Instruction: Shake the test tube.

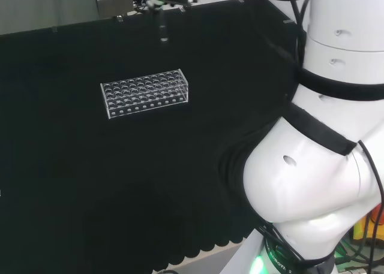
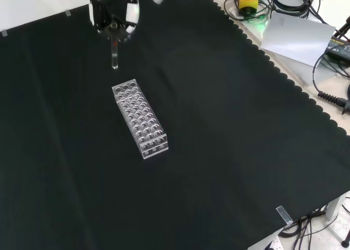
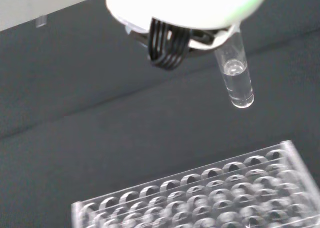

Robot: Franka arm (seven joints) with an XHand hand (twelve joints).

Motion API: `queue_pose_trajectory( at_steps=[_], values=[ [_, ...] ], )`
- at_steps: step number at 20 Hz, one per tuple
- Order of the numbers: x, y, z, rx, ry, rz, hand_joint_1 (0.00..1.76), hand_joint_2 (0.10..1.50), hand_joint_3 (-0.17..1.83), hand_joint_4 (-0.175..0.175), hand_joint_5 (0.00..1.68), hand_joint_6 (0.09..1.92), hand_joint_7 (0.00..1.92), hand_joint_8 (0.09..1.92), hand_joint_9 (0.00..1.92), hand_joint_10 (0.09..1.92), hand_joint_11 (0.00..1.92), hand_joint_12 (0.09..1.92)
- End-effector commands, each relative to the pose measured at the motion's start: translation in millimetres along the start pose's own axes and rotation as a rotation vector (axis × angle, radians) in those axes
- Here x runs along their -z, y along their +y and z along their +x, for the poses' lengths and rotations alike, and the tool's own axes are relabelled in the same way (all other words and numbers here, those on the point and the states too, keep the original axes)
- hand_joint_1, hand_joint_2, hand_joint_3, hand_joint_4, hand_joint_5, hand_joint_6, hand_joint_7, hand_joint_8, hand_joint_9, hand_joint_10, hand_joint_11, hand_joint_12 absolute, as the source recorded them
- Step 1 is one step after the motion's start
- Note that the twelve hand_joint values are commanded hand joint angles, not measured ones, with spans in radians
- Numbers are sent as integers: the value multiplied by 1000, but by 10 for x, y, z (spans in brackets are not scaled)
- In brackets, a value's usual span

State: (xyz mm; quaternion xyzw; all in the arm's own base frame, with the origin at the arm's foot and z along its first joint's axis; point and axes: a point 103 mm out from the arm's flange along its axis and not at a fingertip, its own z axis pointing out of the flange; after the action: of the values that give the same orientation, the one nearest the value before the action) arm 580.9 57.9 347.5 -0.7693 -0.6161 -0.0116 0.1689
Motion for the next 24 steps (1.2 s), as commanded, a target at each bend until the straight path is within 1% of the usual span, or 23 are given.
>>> queue_pose_trajectory(
  at_steps=[1,3,6,10,12,15,24],
  values=[
    [-302,-91,929,150,36,68,1320,575,801,-175,1265,703,1320,717,1550,661,1015,1101],
    [-338,-114,1084,176,47,79,1320,575,802,-175,1264,704,1319,718,1550,662,1015,1101],
    [-356,-140,1210,193,52,83,1320,575,803,-175,1264,706,1319,720,1549,662,1015,1101],
    [-340,-133,1168,183,49,76,1320,575,803,-175,1263,708,1318,722,1549,662,1014,1101],
    [-300,-106,1016,166,51,70,1320,575,804,-175,1262,709,1317,723,1549,663,1014,1101],
    [-220,-62,709,118,37,53,1320,575,805,-175,1262,710,1317,724,1549,663,1013,1102],
    [82,31,-379,-81,-9,-13,1320,574,806,-175,1261,713,1316,727,1549,664,1013,1103]
  ],
)
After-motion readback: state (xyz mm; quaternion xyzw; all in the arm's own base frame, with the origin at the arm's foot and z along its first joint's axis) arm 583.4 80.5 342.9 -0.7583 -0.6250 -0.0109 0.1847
